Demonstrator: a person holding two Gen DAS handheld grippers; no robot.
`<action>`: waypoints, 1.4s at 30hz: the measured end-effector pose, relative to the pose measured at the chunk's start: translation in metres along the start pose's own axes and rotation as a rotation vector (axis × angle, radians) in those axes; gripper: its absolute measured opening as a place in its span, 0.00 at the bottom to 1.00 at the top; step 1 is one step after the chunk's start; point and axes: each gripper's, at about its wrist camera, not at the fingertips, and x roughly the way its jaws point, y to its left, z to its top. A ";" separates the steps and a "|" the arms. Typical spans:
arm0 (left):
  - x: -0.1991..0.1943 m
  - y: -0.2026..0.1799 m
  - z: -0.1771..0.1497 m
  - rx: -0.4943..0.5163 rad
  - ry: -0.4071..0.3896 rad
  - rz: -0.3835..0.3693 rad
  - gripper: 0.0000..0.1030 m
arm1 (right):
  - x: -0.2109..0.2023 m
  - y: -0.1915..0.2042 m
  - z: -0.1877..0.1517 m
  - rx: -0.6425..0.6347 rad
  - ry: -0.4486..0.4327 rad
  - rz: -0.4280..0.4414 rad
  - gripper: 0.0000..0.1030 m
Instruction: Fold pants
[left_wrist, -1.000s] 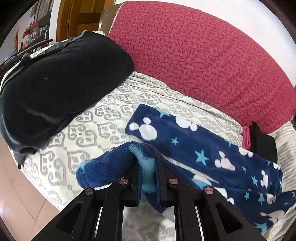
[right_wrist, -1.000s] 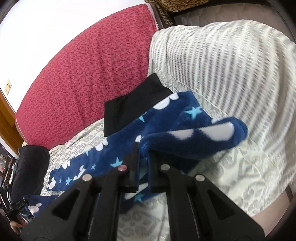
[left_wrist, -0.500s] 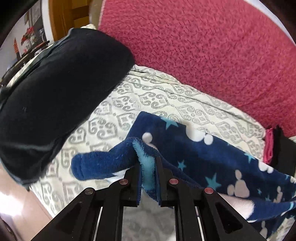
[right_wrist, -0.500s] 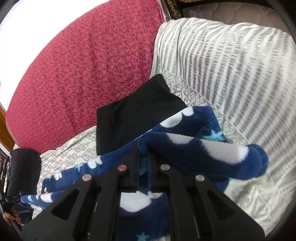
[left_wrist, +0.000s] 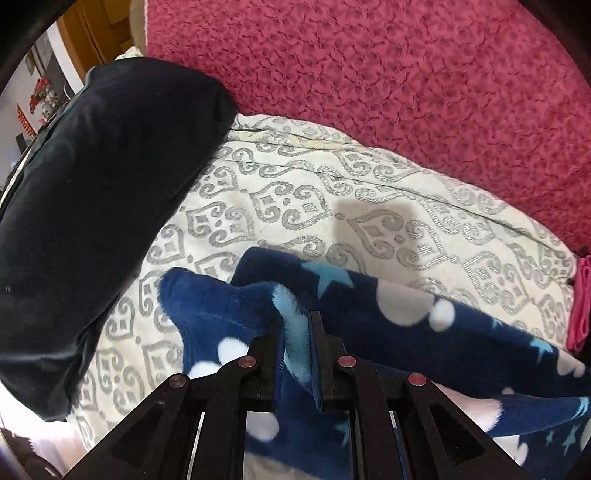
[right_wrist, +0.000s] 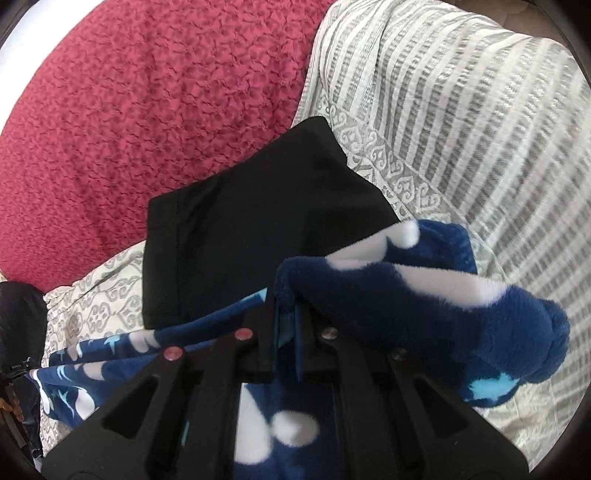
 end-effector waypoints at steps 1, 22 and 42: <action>0.007 -0.001 0.004 0.006 0.004 0.024 0.11 | 0.007 0.001 0.002 -0.006 0.008 -0.010 0.08; -0.019 0.080 -0.007 0.007 -0.156 -0.109 0.63 | -0.003 -0.003 0.003 -0.197 0.036 -0.071 0.67; 0.063 0.055 -0.018 0.068 -0.061 -0.065 0.67 | -0.034 -0.113 -0.024 -0.126 0.156 -0.225 0.67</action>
